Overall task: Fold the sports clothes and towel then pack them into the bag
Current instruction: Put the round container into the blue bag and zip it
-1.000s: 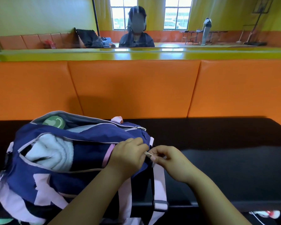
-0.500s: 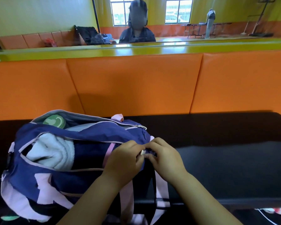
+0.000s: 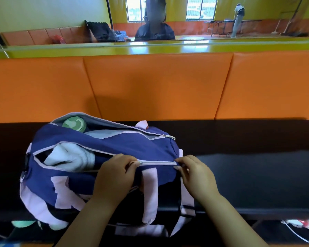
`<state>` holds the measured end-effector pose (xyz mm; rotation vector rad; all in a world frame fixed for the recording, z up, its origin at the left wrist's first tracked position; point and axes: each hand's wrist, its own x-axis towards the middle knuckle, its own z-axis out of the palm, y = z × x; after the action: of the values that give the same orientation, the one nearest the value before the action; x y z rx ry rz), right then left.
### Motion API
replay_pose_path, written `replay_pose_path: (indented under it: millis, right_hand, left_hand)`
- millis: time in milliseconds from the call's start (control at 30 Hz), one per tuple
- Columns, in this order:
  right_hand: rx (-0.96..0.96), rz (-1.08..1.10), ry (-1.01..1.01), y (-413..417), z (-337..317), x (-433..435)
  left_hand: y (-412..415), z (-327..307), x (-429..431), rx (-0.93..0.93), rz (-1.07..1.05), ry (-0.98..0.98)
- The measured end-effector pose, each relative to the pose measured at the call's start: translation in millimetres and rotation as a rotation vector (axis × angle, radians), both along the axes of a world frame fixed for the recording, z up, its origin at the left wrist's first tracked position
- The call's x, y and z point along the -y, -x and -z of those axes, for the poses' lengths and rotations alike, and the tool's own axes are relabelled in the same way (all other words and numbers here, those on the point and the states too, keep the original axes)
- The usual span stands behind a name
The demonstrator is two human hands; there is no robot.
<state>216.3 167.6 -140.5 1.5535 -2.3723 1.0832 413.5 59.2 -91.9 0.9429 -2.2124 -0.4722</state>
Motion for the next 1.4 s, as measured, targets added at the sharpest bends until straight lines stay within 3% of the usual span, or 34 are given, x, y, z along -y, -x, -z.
replay_pose_path:
  millis: [133,267,433,700,867,1000,1233,1400]
  right_hand:
    - [-0.040,0.058,-0.072,-2,-4,5]
    - [-0.298,0.113,-0.023,-17,-17,15]
    - [-0.449,-0.044,0.022,-60,-33,35]
    - [-0.325,-0.073,0.079,-66,-20,48]
    - [-0.273,-0.060,0.072,-63,-17,45]
    - [-0.359,0.043,-0.008,-76,-24,57]
    - [-0.468,-0.212,-0.025,-136,-50,99]
    - [-0.458,-0.127,-0.064,-137,-45,107]
  left_hand:
    - [-25,-3,12,-0.015,-0.082,0.004]
    - [-28,-5,15,-0.020,-0.067,-0.023]
    - [-23,-7,10,-0.002,-0.044,0.013]
    - [-44,-3,12,-0.057,-0.067,-0.019]
    - [-81,-7,28,-0.155,-0.197,0.006]
    - [-103,-10,40,-0.132,-0.230,0.009]
    - [-98,-14,47,-0.021,-0.198,-0.082]
    - [-119,-15,57,-0.024,-0.273,-0.175]
